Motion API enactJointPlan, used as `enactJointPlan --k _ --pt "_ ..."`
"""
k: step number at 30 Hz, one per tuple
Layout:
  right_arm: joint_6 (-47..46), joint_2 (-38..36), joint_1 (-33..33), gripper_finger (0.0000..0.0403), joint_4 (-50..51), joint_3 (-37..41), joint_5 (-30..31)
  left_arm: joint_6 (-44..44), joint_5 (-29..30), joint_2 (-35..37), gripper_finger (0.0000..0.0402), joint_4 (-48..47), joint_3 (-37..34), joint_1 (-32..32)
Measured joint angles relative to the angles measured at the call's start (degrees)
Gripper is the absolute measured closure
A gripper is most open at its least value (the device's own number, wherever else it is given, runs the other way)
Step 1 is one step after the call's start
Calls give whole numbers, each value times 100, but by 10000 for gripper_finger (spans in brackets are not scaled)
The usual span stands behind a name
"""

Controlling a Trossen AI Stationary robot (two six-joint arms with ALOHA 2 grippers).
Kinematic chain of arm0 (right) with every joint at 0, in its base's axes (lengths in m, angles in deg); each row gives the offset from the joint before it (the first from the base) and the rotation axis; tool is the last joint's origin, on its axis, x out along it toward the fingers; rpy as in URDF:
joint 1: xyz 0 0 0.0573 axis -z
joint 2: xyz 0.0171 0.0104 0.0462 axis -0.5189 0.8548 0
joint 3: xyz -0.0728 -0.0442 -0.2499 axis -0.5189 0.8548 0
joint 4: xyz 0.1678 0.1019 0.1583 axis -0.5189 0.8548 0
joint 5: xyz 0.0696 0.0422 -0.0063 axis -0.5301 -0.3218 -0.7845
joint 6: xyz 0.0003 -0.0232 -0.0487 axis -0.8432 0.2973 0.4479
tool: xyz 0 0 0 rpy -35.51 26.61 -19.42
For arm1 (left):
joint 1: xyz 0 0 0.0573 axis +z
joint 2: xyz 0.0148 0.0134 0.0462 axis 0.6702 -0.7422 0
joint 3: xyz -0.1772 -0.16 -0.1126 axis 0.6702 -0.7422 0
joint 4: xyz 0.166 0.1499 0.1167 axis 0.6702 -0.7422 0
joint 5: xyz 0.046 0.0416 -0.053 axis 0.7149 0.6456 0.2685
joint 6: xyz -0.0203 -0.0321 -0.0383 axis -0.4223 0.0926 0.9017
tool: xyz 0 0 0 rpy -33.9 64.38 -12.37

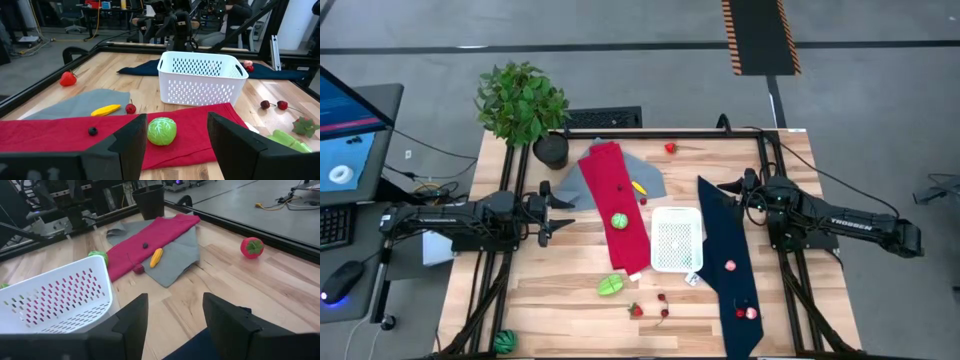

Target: Pick and placing Produce into tupperware

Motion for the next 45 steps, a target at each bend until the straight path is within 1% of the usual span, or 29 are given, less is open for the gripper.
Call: enactJointPlan --k 5,9,11,13,17,19,21,24,27,31,35,37,40,43,45 --pt "26 1 0 189 0 0 2 0 -1 2 205 2 2 -2" --pt "482 0 1 189 0 1 2 -44 2 1 205 6 0 0" --pt "531 2 2 189 0 0 2 -10 2 -1 205 65 2 -2" --pt "537 1 2 189 0 1 2 185 2 2 205 165 1 0" --pt "511 0 0 189 -24 1 0 1185 23 -1 205 219 0 -2" --pt "-124 2 -4 189 -20 0 -12 1338 110 -1 205 235 0 0" --pt "-540 2 2 189 -42 0 -13 1344 126 -1 205 238 0 -1" --pt "-591 0 11 189 -164 0 -11 1381 144 -1 205 258 1 -2" --pt "-697 2 11 189 -216 2 -11 1228 332 -1 205 390 0 -2" --pt "-707 0 10 189 -471 0 -17 1041 454 -1 205 903 0 -2" --pt "-1173 2 -118 189 -679 0 -47 1153 421 -1 205 1360 0 -2" --pt "-1341 0 -238 189 -801 0 -81 899 454 -1 205 1713 0 -2" --pt "-1097 1 -473 189 -967 1 -293 518 452 2 205 2180 0 -2" --pt "-831 1 -759 189 -1197 -14 -782 471 456 2 205 2424 0 -2" --pt "-797 6 -964 189 -1119 -125 -950 409 468 -1 205 2589 0 -2"
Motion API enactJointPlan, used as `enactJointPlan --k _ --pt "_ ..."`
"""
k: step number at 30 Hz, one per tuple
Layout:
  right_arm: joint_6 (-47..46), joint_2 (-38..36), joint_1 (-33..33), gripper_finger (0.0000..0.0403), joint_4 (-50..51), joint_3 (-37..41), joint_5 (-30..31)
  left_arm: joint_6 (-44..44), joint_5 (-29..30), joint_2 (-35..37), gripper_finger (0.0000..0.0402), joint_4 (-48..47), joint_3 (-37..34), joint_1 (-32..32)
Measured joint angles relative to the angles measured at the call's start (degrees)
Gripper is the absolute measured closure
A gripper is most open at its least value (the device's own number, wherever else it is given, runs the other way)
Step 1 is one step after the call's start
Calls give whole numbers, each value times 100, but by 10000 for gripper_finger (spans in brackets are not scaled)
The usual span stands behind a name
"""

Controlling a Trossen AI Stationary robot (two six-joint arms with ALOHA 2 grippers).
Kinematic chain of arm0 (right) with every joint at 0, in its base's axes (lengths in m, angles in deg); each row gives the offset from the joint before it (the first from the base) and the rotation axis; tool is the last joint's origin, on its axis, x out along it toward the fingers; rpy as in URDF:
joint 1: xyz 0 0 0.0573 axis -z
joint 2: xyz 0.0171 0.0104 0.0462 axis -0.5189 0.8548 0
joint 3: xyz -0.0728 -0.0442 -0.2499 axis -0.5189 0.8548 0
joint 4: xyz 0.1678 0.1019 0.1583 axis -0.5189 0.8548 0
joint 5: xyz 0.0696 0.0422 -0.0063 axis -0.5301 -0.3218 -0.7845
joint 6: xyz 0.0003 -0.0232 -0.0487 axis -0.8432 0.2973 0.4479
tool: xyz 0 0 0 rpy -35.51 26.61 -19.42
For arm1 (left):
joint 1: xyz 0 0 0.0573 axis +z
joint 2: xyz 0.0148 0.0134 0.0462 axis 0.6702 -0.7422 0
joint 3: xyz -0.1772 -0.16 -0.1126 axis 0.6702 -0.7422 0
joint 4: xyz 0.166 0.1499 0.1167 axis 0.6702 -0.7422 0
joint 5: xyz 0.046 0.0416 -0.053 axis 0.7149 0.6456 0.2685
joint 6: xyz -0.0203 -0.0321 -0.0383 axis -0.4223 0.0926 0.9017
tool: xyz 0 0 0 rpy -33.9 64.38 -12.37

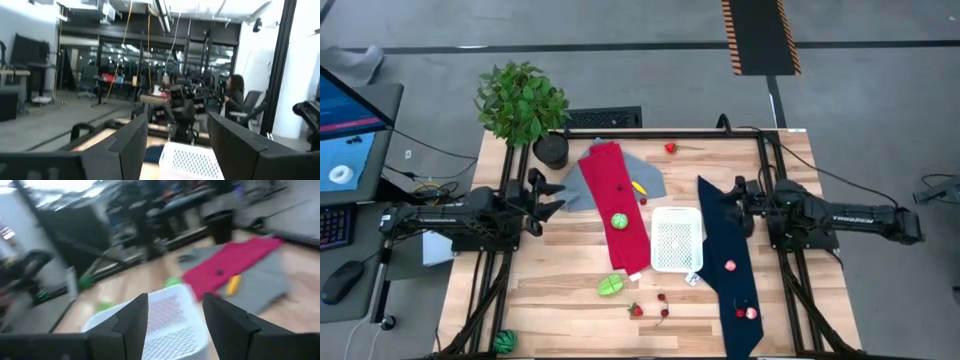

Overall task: Pick and placing Produce into tupperware
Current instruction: Put the peach into the white bin

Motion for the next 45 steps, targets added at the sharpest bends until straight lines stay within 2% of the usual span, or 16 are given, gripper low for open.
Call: enactJointPlan --k 6,11,15,17,20,25,31,37,40,45 --pt "-149 272 -678 189 161 -590 50 -158 454 0 205 260 0 0" --pt "-46 963 -1553 189 344 -1228 243 -147 1043 2 205 348 0 0" --pt "525 1834 -2286 189 55 -1682 489 -134 966 2 205 354 0 2" --pt "732 2289 -2505 189 142 -1952 574 -102 727 2 205 352 0 2" --pt "652 2996 -2701 189 1307 -2587 1165 15 330 2 205 352 0 0" --pt "-493 4174 -3037 189 3983 -3755 2255 94 272 0 205 448 0 0" --pt "-2242 5160 -3322 189 5761 -4738 2420 68 339 0 205 692 0 1" --pt "-3722 5650 -3753 197 7480 -5344 2371 89 473 0 205 801 0 2" --pt "-4302 5767 -4046 206 7786 -5372 2373 116 482 1 205 824 0 0" --pt "-4967 5977 -4531 217 7612 -5381 2191 116 547 2 205 956 0 1"
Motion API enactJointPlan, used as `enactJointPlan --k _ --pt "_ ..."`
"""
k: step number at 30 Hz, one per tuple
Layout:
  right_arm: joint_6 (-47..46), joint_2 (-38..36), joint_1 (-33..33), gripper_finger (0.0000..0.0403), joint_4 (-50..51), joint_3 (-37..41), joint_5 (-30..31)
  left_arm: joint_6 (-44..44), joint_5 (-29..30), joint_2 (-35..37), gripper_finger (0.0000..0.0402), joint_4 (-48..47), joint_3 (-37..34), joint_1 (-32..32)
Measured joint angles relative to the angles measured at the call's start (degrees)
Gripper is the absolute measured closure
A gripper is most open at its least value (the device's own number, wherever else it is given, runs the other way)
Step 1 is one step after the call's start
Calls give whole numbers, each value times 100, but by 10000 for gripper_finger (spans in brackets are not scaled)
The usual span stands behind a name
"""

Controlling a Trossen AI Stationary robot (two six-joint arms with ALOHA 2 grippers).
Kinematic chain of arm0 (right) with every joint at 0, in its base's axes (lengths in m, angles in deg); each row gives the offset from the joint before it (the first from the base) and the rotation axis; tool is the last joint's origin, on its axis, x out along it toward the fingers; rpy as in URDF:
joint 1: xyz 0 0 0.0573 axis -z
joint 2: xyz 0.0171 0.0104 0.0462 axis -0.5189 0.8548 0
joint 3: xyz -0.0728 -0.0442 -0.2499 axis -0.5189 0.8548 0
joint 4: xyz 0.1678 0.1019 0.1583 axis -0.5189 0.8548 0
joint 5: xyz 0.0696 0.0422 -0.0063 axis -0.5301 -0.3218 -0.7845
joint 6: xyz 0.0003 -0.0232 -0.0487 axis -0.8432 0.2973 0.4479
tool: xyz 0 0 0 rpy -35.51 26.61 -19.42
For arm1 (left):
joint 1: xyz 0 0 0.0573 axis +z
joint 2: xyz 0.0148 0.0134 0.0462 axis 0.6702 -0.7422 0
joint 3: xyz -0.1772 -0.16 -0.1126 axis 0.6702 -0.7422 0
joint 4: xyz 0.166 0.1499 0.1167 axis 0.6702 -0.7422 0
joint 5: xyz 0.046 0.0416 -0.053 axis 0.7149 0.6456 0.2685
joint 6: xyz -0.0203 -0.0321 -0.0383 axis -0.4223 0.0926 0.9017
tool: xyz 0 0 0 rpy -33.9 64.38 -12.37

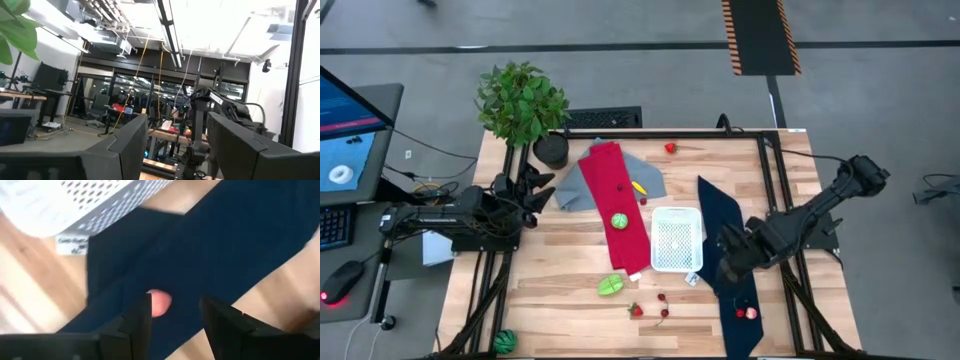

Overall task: Pick and placing Produce into tupperware
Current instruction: Put the peach into the white bin

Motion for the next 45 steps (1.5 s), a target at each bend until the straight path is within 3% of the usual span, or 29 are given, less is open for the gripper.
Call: enactJointPlan --k 4,13,27,45 --pt "-333 315 -260 211 -184 0 -79 0 44 -1 205 -1 0 2" --pt "-307 1097 -343 146 -313 0 -328 37 66 -2 205 -4 5 1" --pt "-229 1720 -306 143 -494 0 -384 96 -2 0 205 -206 83 2" --pt "-203 1715 -306 143 -736 47 -373 186 -6 -1 205 -291 101 1"
